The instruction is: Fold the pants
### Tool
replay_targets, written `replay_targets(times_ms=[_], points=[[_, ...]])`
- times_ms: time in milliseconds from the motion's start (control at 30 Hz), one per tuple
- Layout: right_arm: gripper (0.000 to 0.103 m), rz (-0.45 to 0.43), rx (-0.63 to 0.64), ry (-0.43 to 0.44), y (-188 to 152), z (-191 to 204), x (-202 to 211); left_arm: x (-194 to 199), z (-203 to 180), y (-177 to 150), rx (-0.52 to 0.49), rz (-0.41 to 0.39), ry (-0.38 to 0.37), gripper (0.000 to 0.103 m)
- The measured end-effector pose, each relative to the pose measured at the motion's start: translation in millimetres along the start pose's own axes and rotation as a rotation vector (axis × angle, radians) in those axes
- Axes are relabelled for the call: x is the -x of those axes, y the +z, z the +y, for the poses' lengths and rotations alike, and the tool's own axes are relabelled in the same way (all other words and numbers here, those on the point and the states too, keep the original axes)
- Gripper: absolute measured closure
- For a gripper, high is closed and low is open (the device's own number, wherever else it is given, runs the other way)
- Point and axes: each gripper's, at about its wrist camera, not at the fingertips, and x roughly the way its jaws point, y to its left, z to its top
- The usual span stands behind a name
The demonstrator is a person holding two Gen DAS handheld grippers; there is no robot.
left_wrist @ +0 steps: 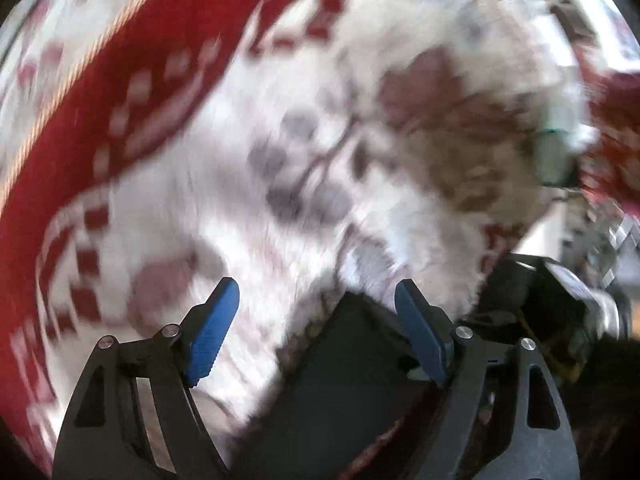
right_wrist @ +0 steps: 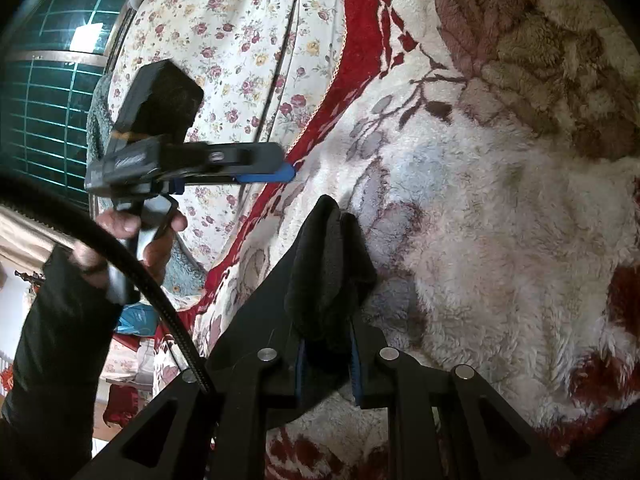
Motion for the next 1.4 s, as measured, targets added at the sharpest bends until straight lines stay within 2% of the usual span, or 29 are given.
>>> replay_targets(times_ms=[167, 300, 433, 533, 667, 700, 733, 800, 933, 1200, 1267, 1333, 1400], points=[[0.087, 0.000, 0.000, -0.003, 0.1, 1.0, 0.1, -37.7, -22.5, -0.1, 0.210, 0.173, 0.223, 0.023], [0.087, -0.002, 0.002, -0.004, -0.3, 2.3, -0.2, -44.0, -38.3, 5.3, 0.260, 0.167, 0.252, 0.023], [0.087, -0.001, 0.001, -0.003, -0.4, 2.6, -0.2, -48.7, -47.3, 13.4, 0.272, 0.155, 0.263, 0.023], [0.087, -0.001, 0.001, -0.004, -0.2, 2.6, -0.6, -60.9, -60.5, 14.6, 0.282, 0.182, 0.241, 0.024], [0.087, -0.001, -0.001, -0.005, -0.5, 2.8, -0.9, -61.0, -56.4, 7.4, 0.265, 0.130, 0.281, 0.026], [0.087, -0.001, -0.001, -0.005, -0.7, 3.4, -1.2, -59.8, -56.2, 2.7, 0.268, 0.107, 0.283, 0.033], [0.087, -0.001, -0.001, -0.005, -0.8, 3.5, -1.1, -55.6, -57.6, 1.6, 0.274, 0.086, 0.285, 0.046], [0.087, -0.002, -0.001, -0.005, -1.1, 4.0, -1.3, -54.5, -64.6, 0.1, 0.277, 0.078, 0.281, 0.062], [0.087, -0.003, -0.001, -0.006, -0.6, 3.7, -1.6, -54.9, -71.1, 3.8, 0.289, 0.089, 0.270, 0.066], [0.087, -0.003, 0.000, -0.009, -0.8, 2.5, -1.5, -45.0, -45.5, 6.4, 0.290, 0.069, 0.256, 0.067], [0.087, -0.003, 0.001, -0.008, -0.5, 2.3, -1.0, -42.3, -40.7, 1.3, 0.303, 0.058, 0.230, 0.071], [0.087, -0.004, 0.002, -0.006, -0.5, 2.5, -0.8, -40.1, -37.4, -4.1, 0.310, 0.051, 0.213, 0.081], [0.087, -0.006, 0.005, -0.006, -0.6, 2.9, -0.5, -39.9, -32.7, -10.1, 0.321, 0.039, 0.197, 0.085]])
